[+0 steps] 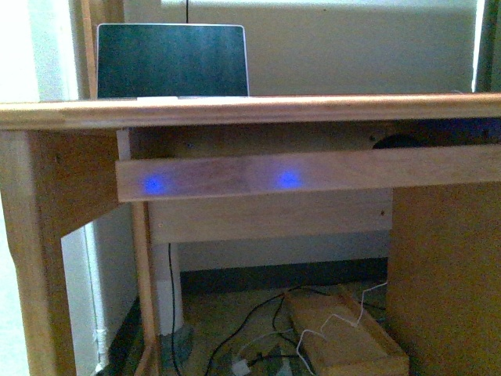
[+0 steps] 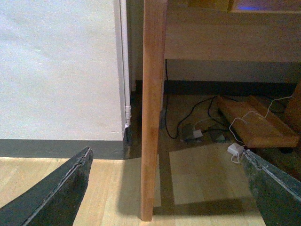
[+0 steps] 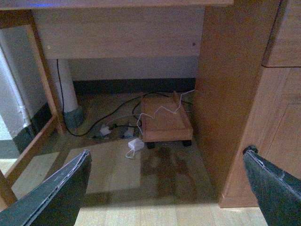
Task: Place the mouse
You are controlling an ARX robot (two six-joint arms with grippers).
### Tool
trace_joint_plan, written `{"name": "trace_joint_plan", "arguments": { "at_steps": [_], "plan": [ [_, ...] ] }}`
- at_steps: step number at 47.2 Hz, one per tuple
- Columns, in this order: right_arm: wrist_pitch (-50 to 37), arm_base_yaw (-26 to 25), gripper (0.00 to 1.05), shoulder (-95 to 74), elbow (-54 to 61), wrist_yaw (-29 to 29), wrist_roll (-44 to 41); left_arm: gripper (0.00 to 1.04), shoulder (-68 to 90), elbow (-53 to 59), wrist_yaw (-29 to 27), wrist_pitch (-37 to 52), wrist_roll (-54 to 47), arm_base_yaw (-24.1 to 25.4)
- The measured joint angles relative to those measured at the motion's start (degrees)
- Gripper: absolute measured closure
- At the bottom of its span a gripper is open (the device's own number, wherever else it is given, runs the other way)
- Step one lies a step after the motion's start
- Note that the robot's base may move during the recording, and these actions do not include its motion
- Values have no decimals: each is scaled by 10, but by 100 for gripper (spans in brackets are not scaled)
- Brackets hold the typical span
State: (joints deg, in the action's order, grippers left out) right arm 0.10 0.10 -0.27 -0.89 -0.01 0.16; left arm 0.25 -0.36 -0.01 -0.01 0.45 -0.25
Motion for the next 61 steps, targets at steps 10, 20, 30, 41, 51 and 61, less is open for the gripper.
{"name": "trace_joint_plan", "arguments": {
  "at_steps": [10, 20, 30, 41, 51, 61],
  "plan": [
    [0, 0, 7, 0, 0, 0, 0, 8, 0, 0, 0, 0, 0, 0],
    [0, 0, 7, 0, 0, 0, 0, 8, 0, 0, 0, 0, 0, 0],
    [0, 0, 7, 0, 0, 0, 0, 8, 223, -57, 118, 37, 59, 36],
    [0, 0, 7, 0, 0, 0, 0, 8, 723, -163, 33, 488, -269, 8],
    [0, 0, 7, 0, 0, 0, 0, 8, 974, -270, 83, 662, -578, -43],
    [0, 0, 7, 0, 0, 0, 0, 8, 1066, -359, 114, 661, -719, -70]
  ]
}}
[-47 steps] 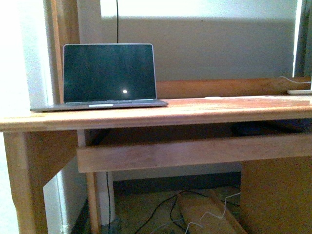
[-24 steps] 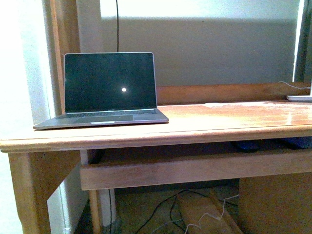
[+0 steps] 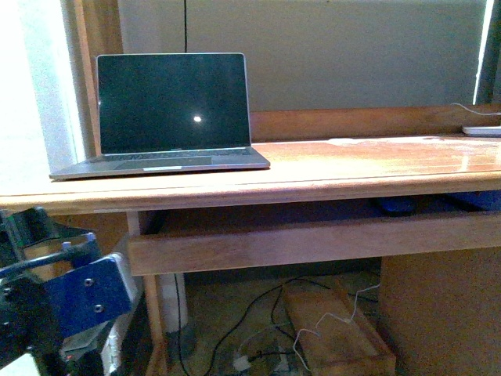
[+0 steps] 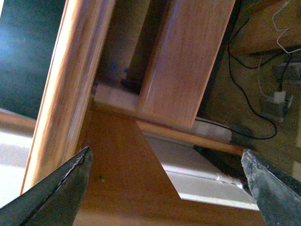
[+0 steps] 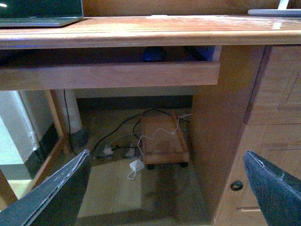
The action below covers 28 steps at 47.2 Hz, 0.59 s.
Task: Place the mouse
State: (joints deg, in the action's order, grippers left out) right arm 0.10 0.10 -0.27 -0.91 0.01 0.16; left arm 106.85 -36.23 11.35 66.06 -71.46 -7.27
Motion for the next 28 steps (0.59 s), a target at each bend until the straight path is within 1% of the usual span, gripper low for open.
{"name": "trace_joint_plan", "arguments": {
  "at_steps": [11, 20, 26, 28],
  "plan": [
    [0, 0, 7, 0, 0, 0, 0, 8, 76, -93, 39, -9, -68, -9],
    [0, 0, 7, 0, 0, 0, 0, 8, 137, -173, 61, -40, -86, -14],
    [0, 0, 7, 0, 0, 0, 0, 8, 150, -210, 74, -105, -78, -14],
    [0, 0, 7, 0, 0, 0, 0, 8, 137, -219, 71, -158, -62, -17]
  ]
}}
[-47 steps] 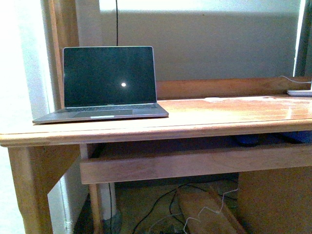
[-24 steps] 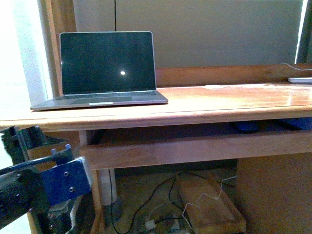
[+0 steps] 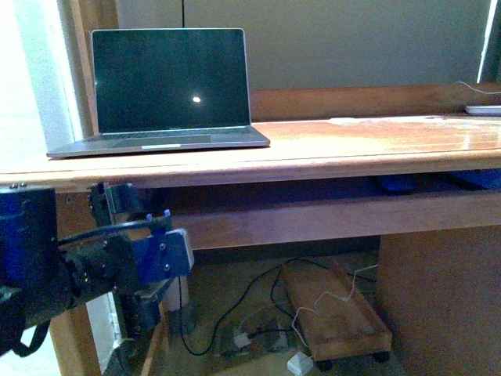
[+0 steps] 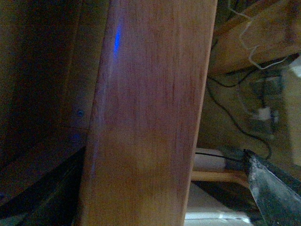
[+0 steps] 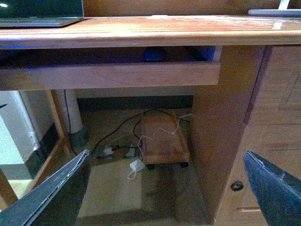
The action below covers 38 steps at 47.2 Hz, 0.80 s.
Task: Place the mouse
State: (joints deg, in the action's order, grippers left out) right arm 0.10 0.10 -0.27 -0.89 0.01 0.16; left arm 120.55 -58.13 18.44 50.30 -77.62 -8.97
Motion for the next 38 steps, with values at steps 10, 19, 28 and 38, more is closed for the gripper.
{"name": "trace_joint_plan", "arguments": {
  "at_steps": [10, 19, 28, 38],
  "plan": [
    [0, 0, 7, 0, 0, 0, 0, 8, -100, -13, 18, -303, 102, -8],
    [0, 0, 7, 0, 0, 0, 0, 8, -176, 38, 78, -395, 154, -10],
    [0, 0, 7, 0, 0, 0, 0, 8, -238, 100, 105, -382, 247, -23],
    [0, 0, 7, 0, 0, 0, 0, 8, -354, 189, 116, -302, 524, -51]
  ]
}}
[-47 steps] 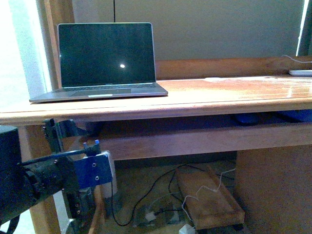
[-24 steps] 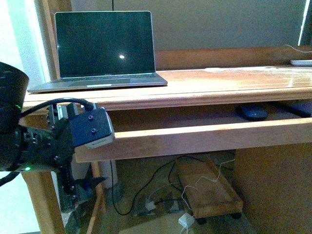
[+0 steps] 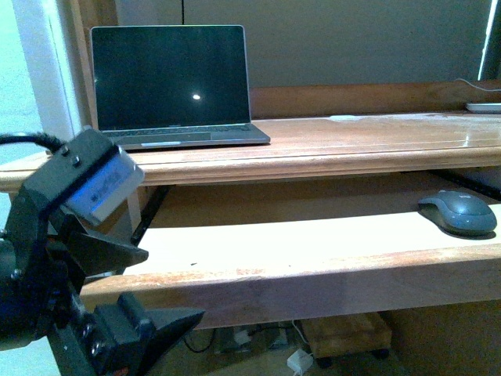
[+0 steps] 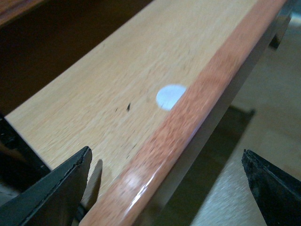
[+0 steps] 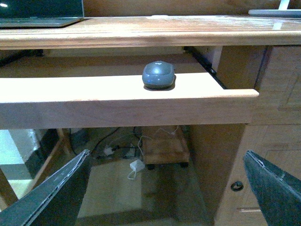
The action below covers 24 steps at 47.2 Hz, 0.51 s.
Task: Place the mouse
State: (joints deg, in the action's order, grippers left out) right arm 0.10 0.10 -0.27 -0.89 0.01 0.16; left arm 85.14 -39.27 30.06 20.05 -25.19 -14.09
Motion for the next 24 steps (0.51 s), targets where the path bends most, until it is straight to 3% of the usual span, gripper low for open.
{"name": "trace_joint_plan", "arguments": {
  "at_steps": [6, 7, 8, 10, 15, 18, 24],
  "plan": [
    [0, 0, 7, 0, 0, -1, 0, 8, -103, 24, -22, 39, 197, -14],
    [0, 0, 7, 0, 0, 0, 0, 10, -118, 33, -63, 59, 208, -20],
    [0, 0, 7, 0, 0, 0, 0, 15, -141, 52, -155, 104, 219, -31],
    [0, 0, 7, 0, 0, 0, 0, 22, -167, 80, -261, 155, 226, -36],
    [0, 0, 7, 0, 0, 0, 0, 38, -211, 138, -423, 201, 237, -26],
    [0, 0, 7, 0, 0, 0, 0, 49, -229, 172, -444, 205, 243, -9],
    [0, 0, 7, 0, 0, 0, 0, 68, -263, 222, -425, 205, 245, 11]
  ]
}}
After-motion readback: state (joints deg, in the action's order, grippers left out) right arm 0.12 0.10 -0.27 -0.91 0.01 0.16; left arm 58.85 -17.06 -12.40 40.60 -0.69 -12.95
